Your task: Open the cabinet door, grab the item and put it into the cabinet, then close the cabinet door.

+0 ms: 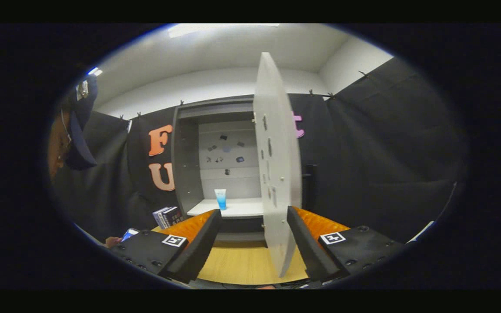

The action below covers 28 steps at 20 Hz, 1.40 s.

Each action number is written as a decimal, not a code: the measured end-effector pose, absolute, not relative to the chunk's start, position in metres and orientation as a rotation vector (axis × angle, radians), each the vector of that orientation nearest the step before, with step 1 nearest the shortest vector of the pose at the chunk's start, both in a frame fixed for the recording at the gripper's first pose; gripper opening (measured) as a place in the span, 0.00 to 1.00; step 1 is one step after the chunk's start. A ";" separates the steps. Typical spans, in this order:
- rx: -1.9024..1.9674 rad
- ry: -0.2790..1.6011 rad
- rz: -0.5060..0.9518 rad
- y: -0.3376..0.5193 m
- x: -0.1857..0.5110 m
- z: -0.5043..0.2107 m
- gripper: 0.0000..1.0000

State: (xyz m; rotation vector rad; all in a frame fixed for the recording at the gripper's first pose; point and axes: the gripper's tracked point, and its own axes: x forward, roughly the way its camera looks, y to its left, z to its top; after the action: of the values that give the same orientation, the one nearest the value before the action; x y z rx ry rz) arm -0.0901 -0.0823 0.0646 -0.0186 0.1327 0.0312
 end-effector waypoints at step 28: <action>-0.029 0.181 -0.274 -0.234 0.012 0.036 0.96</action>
State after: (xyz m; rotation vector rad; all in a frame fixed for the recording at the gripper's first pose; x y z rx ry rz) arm 0.0122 -0.2339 0.0357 -0.0287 0.1811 -0.2738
